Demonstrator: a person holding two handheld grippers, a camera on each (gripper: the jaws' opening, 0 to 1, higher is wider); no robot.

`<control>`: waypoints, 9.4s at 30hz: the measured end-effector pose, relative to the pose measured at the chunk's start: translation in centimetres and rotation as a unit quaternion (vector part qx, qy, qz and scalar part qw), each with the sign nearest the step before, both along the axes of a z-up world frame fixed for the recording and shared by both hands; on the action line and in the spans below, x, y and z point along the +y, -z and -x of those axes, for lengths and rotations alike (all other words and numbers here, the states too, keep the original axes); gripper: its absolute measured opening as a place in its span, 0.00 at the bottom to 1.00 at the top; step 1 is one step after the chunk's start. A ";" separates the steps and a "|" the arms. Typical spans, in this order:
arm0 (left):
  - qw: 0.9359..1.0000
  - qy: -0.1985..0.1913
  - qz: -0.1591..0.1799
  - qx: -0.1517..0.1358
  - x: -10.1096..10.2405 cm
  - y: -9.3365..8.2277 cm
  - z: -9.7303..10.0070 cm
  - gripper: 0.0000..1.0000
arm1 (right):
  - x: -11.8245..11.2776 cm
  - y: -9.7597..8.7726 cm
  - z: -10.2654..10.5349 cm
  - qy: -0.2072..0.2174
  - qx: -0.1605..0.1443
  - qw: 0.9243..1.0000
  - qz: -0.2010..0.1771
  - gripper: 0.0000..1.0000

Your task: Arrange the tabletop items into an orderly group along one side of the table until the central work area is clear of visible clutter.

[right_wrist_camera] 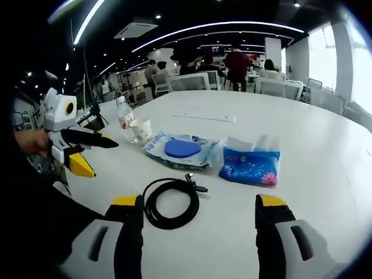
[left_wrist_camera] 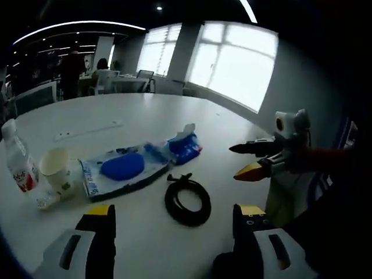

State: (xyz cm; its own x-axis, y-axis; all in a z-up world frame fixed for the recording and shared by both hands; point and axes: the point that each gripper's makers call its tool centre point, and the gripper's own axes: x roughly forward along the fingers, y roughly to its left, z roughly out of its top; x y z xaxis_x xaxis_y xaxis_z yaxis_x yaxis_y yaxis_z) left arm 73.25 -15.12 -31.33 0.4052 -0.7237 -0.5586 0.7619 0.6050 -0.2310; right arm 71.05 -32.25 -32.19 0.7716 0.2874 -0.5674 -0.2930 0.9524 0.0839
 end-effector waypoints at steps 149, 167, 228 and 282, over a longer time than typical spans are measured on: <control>0.983 0.004 -0.074 0.169 -9.7 8.3 -3.5 0.04 | -1.7 8.3 -4.0 0.120 0.109 0.987 0.002 0.01; 0.993 0.007 -0.030 0.116 -7.8 6.4 -3.1 0.29 | -1.4 5.8 -4.2 0.117 0.069 0.991 -0.003 0.23; 0.990 -0.141 0.011 0.001 12.6 -3.8 -2.0 1.00 | -1.6 -3.9 -0.6 0.038 -0.001 0.999 -0.016 1.00; 0.986 -0.164 0.003 0.002 15.4 -4.4 -2.1 1.00 | -0.9 -2.4 -0.6 0.033 0.032 0.999 0.005 0.98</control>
State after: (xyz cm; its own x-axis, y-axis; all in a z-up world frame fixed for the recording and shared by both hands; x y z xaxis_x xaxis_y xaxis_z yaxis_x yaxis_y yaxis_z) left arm 75.39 0.26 -26.91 0.6159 -0.5572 -0.5570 0.5237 0.8177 -0.2389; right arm 71.69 -33.14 -29.76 0.7506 0.2319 -0.6188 -0.2240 0.9702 0.0919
